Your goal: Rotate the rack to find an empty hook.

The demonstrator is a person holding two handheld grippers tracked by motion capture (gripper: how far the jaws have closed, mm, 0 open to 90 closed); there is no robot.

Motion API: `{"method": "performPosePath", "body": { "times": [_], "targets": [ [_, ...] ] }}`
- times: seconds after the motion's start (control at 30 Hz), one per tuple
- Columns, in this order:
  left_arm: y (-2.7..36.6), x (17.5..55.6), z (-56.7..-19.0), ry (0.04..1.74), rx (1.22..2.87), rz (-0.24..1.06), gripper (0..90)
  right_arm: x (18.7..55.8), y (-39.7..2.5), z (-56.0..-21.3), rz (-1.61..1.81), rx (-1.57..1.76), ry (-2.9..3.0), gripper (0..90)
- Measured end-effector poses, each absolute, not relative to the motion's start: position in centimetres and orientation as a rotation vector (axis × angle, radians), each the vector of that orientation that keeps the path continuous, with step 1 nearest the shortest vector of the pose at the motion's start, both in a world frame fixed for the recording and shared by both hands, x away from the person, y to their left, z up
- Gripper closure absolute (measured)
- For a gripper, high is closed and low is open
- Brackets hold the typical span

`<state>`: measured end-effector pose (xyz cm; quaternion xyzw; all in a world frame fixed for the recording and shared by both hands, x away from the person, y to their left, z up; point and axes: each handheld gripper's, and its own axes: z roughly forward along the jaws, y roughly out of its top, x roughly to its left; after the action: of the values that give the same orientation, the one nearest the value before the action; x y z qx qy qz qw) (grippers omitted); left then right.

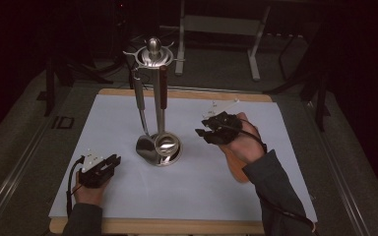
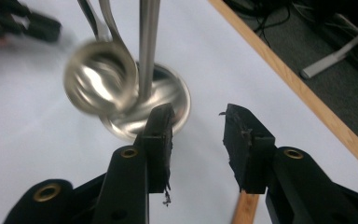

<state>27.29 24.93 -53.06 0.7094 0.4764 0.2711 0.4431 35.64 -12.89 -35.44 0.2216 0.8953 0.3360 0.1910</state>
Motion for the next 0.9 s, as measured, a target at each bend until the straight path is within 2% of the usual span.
{"method": "performPosePath", "body": {
  "times": [0.17,0.33,0.9],
  "targets": [
    [24.4,26.1,-50.6,1.13,1.652,0.756,89.4,35.3,-14.1,-36.8,0.857,0.639,2.519,58.7],
    [23.7,25.1,-48.1,1.076,1.54,0.803,90.0,34.8,-15.6,-38.4,0.785,0.715,2.515,56.4],
    [21.7,25.5,-41.0,0.905,1.358,0.796,90.0,33.1,-21.0,-45.3,0.779,0.953,2.476,54.0]
  ]
}}
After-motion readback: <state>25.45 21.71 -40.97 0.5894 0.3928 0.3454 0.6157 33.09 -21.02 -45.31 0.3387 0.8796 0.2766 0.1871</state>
